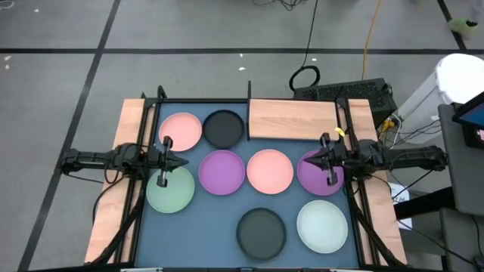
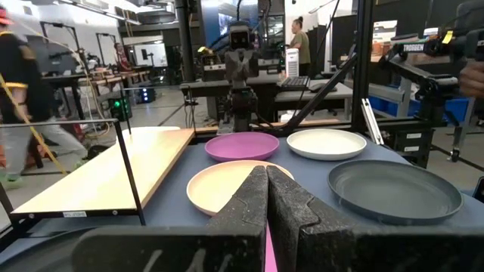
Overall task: Place and stack plates onto a shelf
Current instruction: Put the bottom pink plate on the shelf
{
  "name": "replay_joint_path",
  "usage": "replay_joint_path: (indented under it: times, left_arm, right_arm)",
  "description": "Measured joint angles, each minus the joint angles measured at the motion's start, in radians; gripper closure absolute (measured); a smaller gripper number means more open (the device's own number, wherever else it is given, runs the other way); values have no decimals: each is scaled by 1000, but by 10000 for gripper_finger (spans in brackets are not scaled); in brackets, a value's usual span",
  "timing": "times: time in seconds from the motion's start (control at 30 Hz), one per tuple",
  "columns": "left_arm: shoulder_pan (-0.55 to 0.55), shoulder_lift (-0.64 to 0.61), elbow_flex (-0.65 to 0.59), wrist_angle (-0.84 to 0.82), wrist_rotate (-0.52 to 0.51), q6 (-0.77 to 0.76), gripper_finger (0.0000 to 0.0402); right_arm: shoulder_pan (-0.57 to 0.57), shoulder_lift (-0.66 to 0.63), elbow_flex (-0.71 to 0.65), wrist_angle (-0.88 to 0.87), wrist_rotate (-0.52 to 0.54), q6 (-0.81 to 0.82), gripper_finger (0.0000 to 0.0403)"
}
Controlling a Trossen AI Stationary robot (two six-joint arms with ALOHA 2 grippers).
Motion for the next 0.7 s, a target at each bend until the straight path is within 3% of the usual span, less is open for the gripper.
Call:
replay_joint_path:
  times: [0.37, 0.7]
  left_arm:
    - [0, 0, 0, 0, 0, -1, 400]
    - [0, 0, 0, 0, 0, -7, 400]
  right_arm:
    - [0, 235, 216, -24, 0, 113, 403]
    - [1, 372, 380, -202, 66, 116, 403]
